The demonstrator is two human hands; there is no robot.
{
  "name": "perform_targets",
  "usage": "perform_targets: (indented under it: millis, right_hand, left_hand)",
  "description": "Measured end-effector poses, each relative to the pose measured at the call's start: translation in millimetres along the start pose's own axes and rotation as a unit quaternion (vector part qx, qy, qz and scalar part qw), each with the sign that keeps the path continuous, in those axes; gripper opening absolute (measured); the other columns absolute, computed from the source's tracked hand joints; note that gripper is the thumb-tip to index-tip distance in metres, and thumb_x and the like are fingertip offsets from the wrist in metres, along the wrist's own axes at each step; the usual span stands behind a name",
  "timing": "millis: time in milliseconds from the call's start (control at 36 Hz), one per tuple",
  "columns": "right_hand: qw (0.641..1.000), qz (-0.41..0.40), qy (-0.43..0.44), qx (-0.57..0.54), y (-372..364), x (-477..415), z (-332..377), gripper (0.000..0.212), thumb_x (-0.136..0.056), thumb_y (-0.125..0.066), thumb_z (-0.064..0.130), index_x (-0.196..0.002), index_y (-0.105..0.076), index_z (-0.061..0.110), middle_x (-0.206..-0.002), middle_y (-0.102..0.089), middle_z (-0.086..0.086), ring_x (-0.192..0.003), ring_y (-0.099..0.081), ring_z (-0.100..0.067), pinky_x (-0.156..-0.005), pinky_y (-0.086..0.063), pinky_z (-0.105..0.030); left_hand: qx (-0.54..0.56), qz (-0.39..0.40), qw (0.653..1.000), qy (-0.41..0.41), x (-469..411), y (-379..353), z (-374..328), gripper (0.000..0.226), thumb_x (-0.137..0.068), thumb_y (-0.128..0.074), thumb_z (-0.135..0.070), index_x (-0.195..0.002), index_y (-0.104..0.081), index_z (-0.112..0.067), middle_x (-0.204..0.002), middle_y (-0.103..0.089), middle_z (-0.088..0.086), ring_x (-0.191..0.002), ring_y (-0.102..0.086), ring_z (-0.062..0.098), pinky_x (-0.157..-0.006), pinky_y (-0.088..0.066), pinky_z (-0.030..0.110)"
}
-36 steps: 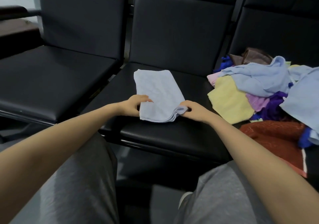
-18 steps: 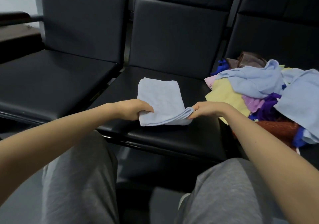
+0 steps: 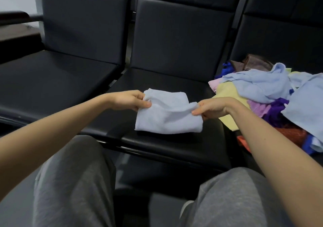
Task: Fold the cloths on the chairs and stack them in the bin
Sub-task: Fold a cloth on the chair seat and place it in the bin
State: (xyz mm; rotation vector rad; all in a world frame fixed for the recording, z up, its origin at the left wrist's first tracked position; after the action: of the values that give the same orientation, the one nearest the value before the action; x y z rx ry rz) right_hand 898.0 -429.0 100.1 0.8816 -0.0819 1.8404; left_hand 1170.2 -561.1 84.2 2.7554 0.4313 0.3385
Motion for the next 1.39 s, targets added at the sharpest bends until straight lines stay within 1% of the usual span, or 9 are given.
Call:
perform_targets:
  millis: [83, 167, 361, 528, 639, 806, 1028, 1222, 1389]
  right_hand:
    - [0.981, -0.185, 0.044, -0.048, 12, -8, 9, 0.018, -0.081, -0.069, 0.034, -0.087, -0.066, 0.017, -0.087, -0.059, 0.001, -0.080, -0.045, -0.014, -0.072, -0.035, -0.026]
    - [0.928, -0.357, 0.057, -0.091, 25, -22, 15, 0.014, -0.094, -0.053, 0.033, -0.095, -0.062, 0.022, -0.091, -0.060, 0.003, -0.079, -0.050, -0.013, -0.069, -0.035, -0.026]
    - [0.918, -0.382, -0.078, -0.074, 14, -50, 7, 0.062, -0.096, -0.048, 0.036, -0.148, -0.025, 0.013, -0.141, -0.040, -0.005, -0.121, -0.045, -0.023, -0.090, -0.038, -0.033]
    - [0.910, -0.379, -0.109, -0.127, -3, -68, -4, 0.056, -0.092, -0.057, 0.028, -0.137, -0.035, 0.003, -0.124, -0.049, -0.009, -0.103, -0.051, -0.021, -0.080, -0.044, -0.031]
    - [0.902, -0.383, -0.111, -0.168, -7, -75, -1, 0.053, -0.088, -0.062, 0.027, -0.131, -0.041, 0.005, -0.123, -0.052, -0.009, -0.109, -0.053, -0.027, -0.094, -0.046, -0.037]
    - [0.882, -0.353, -0.119, -0.288, -9, -64, -9, 0.054, -0.082, -0.069, 0.035, -0.125, -0.049, 0.010, -0.125, -0.052, -0.010, -0.114, -0.051, -0.031, -0.096, -0.043, -0.042]
    - [0.867, -0.376, 0.043, -0.323, 3, -15, -34, 0.047, -0.090, -0.063, 0.023, -0.134, -0.046, 0.023, -0.122, -0.060, -0.002, -0.110, -0.058, -0.023, -0.100, -0.045, -0.042]
    - [0.847, -0.444, 0.028, -0.290, 5, 77, -84, 0.032, -0.089, -0.065, 0.025, -0.120, -0.057, 0.021, -0.108, -0.066, -0.003, -0.102, -0.062, -0.024, -0.088, -0.050, -0.038]
    - [0.816, -0.484, 0.019, -0.316, -14, 171, -139, 0.035, -0.088, -0.065, 0.021, -0.123, -0.057, 0.017, -0.105, -0.068, -0.006, -0.094, -0.065, -0.023, -0.079, -0.052, -0.036]
  left_hand:
    - [0.031, -0.115, 0.993, -0.010, -21, 12, -12, 0.034, -0.096, -0.051, -0.030, -0.118, -0.060, -0.006, -0.110, -0.066, 0.005, -0.101, -0.064, 0.015, -0.089, -0.052, 0.031]
    - [0.047, -0.242, 0.969, 0.030, -49, 22, -16, 0.035, -0.101, -0.044, -0.032, -0.125, -0.051, -0.009, -0.116, -0.056, 0.005, -0.096, -0.058, 0.013, -0.079, -0.050, 0.025]
    - [-0.116, -0.374, 0.896, 0.208, -92, 3, 10, 0.060, -0.097, -0.047, -0.031, -0.145, -0.022, -0.006, -0.144, -0.035, 0.017, -0.129, -0.039, 0.034, -0.099, -0.038, 0.039]
    - [-0.155, -0.373, 0.859, 0.316, -104, -23, 17, 0.072, -0.084, -0.058, -0.043, -0.138, -0.035, -0.001, -0.136, -0.042, 0.014, -0.124, -0.041, 0.031, -0.090, -0.037, 0.034]
    - [-0.052, -0.362, 0.887, 0.280, -107, -20, 12, 0.052, -0.085, -0.065, -0.028, -0.128, -0.048, -0.004, -0.127, -0.054, 0.012, -0.116, -0.052, 0.028, -0.083, -0.042, 0.030]
    - [0.228, -0.307, 0.879, 0.285, -98, -25, -8, 0.066, -0.079, -0.074, -0.022, -0.135, -0.044, -0.006, -0.137, -0.044, 0.010, -0.129, -0.041, 0.029, -0.105, -0.036, 0.036]
    - [0.310, -0.222, 0.898, 0.219, -98, -60, -51, 0.034, -0.090, -0.063, -0.021, -0.119, -0.050, -0.008, -0.099, -0.060, 0.010, -0.094, -0.059, 0.025, -0.085, -0.048, 0.039]
    - [0.366, -0.138, 0.908, 0.150, -117, -132, -98, 0.024, -0.094, -0.056, -0.030, -0.108, -0.058, -0.010, -0.112, -0.065, 0.010, -0.104, -0.062, 0.024, -0.093, -0.049, 0.037]
    - [0.372, -0.095, 0.916, 0.122, -129, -218, -134, 0.038, -0.091, -0.059, -0.028, -0.125, -0.054, -0.012, -0.117, -0.064, 0.011, -0.096, -0.064, 0.023, -0.064, -0.054, 0.030]
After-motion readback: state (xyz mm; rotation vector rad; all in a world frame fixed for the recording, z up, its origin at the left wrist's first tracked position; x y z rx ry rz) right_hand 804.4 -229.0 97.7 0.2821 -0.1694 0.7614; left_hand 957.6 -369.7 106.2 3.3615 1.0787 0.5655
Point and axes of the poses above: each hand's wrist, its own x-axis away from the middle knuckle, its own y-axis out of the back of the hand, z = x × y, the point moved 1 cm from there along -x, towards the middle knuckle
